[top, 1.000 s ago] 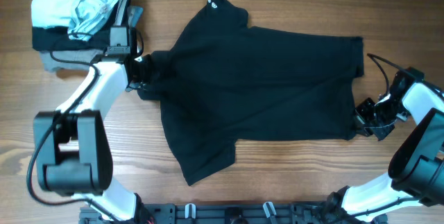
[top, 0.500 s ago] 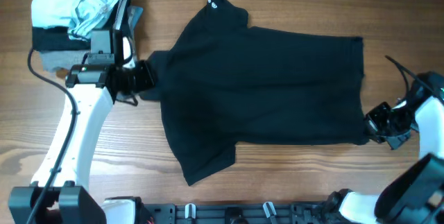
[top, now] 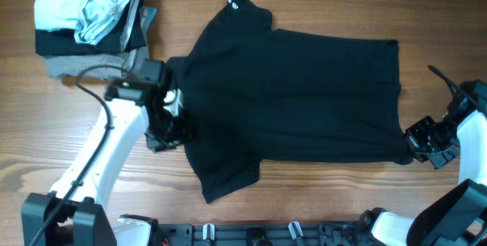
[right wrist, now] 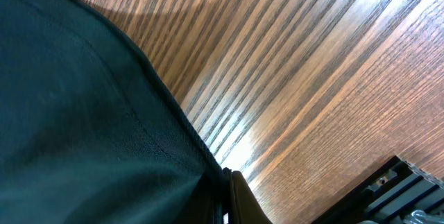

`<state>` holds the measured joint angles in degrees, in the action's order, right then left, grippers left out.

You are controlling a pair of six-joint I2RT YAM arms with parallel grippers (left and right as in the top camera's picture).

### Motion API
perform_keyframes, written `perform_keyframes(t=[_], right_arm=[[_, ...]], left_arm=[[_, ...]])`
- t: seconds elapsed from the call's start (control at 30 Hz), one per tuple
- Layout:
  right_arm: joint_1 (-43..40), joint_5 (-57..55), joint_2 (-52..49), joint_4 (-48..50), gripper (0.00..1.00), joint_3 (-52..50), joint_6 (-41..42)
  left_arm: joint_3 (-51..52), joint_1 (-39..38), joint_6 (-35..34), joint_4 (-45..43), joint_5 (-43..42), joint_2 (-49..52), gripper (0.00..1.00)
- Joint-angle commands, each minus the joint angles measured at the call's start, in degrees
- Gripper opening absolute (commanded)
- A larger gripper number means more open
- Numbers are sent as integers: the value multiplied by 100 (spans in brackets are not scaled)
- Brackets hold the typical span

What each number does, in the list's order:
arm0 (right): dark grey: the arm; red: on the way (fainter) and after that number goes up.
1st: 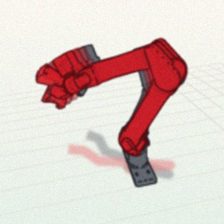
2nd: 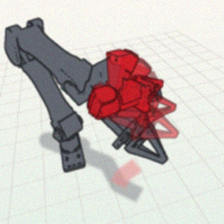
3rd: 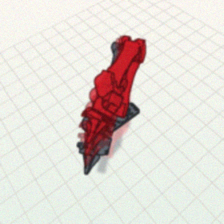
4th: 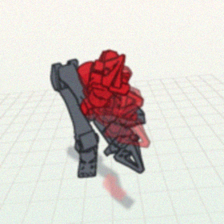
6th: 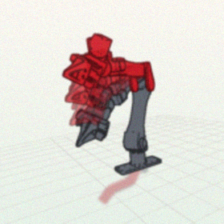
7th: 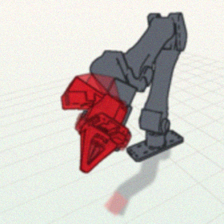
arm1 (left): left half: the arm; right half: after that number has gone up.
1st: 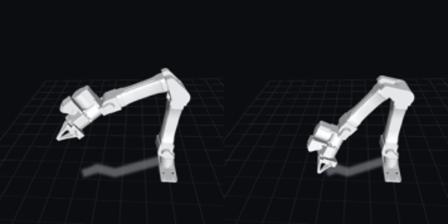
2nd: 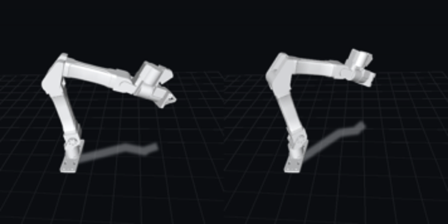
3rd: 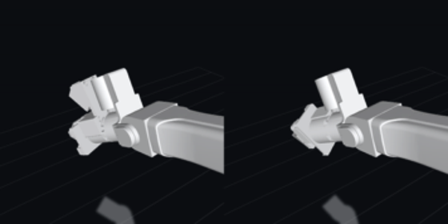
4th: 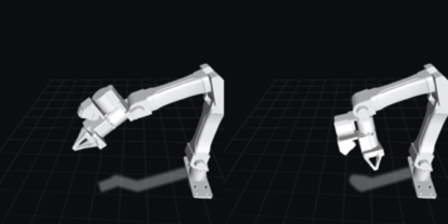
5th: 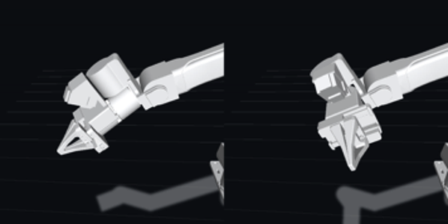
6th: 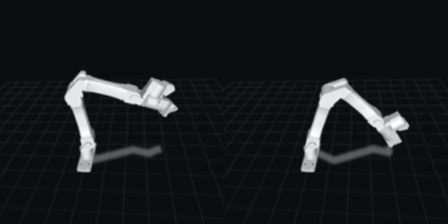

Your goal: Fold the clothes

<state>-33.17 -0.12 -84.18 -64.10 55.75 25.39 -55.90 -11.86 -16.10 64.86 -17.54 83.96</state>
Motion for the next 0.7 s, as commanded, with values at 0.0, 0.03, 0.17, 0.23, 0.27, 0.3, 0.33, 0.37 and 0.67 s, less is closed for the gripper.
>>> perform_keyframes(t=[0.0, 0.03, 0.17, 0.23, 0.27, 0.3, 0.33, 0.37, 0.67], right_arm=[[-24, -164, 50, 20, 4, 92, -142], [-24, -136, 50, 22, 4, 92, -142], [-24, -118, 50, 39, 8, 92, -142], [-24, -118, 50, 61, 10, 92, -140], [-24, -116, 50, 61, 12, 92, -138], [-24, -116, 50, 57, 14, 92, -138], [-24, -116, 50, 48, 22, 92, -136], [-24, -118, 50, 39, 34, 92, -136], [-120, 83, 28, 247, 80, -470, 101]], left_arm=[[828, -529, -514, -160, -503, -48, 63], [1045, -671, -640, -243, -553, -48, 63], [1613, -1003, -802, -640, -1123, -48, 66], [1808, -1128, -1005, -918, -1207, -48, 68], [1899, -1187, -1036, -1088, -1204, -48, 68], [1971, -1228, -1106, -1231, -1202, -48, 67], [2037, -1255, -1228, -1377, -1207, -48, 64], [2068, -1259, -1311, -1438, -1204, -48, 59], [2087, -1270, -1309, -1609, -1200, -48, 22]])
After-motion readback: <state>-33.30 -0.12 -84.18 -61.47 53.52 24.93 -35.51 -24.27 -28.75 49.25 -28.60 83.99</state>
